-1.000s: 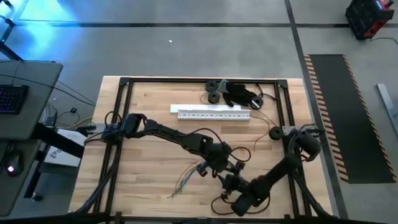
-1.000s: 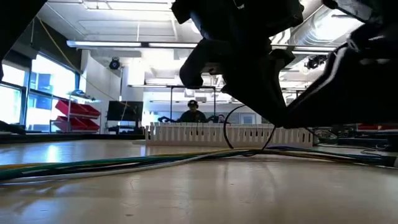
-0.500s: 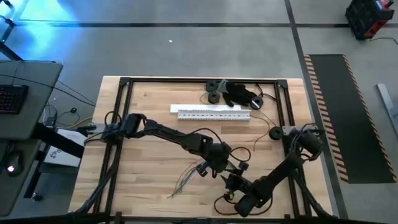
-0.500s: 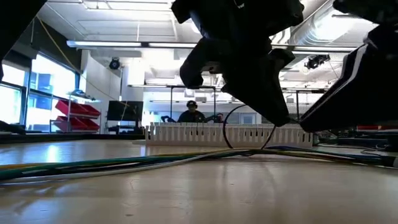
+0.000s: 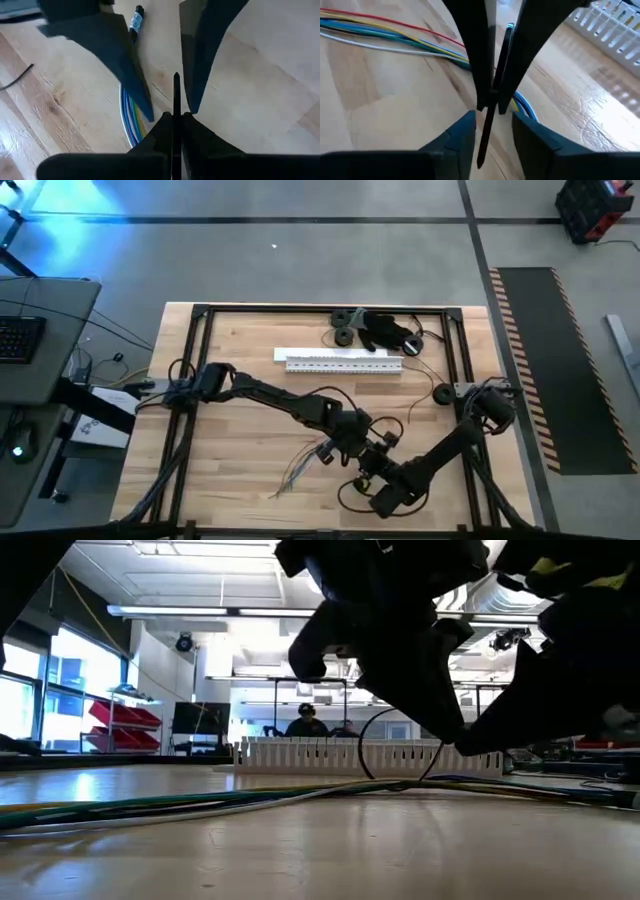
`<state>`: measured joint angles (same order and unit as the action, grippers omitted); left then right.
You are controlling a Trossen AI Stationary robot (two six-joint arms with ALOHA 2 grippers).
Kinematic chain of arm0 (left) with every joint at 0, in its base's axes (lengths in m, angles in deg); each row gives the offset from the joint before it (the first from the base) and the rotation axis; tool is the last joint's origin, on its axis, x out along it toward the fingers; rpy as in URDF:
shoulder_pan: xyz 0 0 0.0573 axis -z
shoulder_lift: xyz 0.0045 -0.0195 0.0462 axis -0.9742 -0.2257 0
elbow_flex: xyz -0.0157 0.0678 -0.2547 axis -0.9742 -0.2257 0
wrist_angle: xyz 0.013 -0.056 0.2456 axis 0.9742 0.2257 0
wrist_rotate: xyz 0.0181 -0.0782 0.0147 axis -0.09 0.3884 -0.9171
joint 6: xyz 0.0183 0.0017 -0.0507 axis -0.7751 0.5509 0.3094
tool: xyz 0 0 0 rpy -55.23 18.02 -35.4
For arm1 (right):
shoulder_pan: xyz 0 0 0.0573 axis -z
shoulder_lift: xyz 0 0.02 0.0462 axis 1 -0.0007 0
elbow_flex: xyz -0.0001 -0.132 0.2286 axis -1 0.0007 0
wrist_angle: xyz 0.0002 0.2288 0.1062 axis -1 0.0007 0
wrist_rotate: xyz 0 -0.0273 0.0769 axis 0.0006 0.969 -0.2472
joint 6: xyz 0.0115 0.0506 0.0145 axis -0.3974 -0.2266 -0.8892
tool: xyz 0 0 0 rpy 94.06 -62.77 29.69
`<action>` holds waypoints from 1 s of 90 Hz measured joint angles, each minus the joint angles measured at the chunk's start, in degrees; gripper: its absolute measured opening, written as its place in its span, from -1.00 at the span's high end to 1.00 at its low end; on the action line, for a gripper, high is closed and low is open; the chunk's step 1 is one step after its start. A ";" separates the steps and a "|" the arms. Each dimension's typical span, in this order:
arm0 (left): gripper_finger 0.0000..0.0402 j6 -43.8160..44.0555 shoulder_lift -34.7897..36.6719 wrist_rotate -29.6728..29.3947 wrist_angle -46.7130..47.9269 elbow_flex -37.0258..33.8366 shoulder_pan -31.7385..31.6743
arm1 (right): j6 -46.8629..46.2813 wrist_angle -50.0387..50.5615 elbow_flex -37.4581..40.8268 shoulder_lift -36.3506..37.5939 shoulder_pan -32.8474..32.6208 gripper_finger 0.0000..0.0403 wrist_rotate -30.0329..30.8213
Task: Ziptie cables
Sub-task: Wrap the cables together using a black zip tie
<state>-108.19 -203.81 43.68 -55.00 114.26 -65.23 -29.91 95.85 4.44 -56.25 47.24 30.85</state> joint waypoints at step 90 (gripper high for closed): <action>0.99 0.98 -0.09 -0.17 1.15 -0.63 -1.39 | -21.13 0.21 0.00 -1.42 -17.27 0.95 4.54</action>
<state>-107.20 -203.89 43.51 -53.85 113.63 -66.62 -51.05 96.06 4.44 -57.67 29.97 35.39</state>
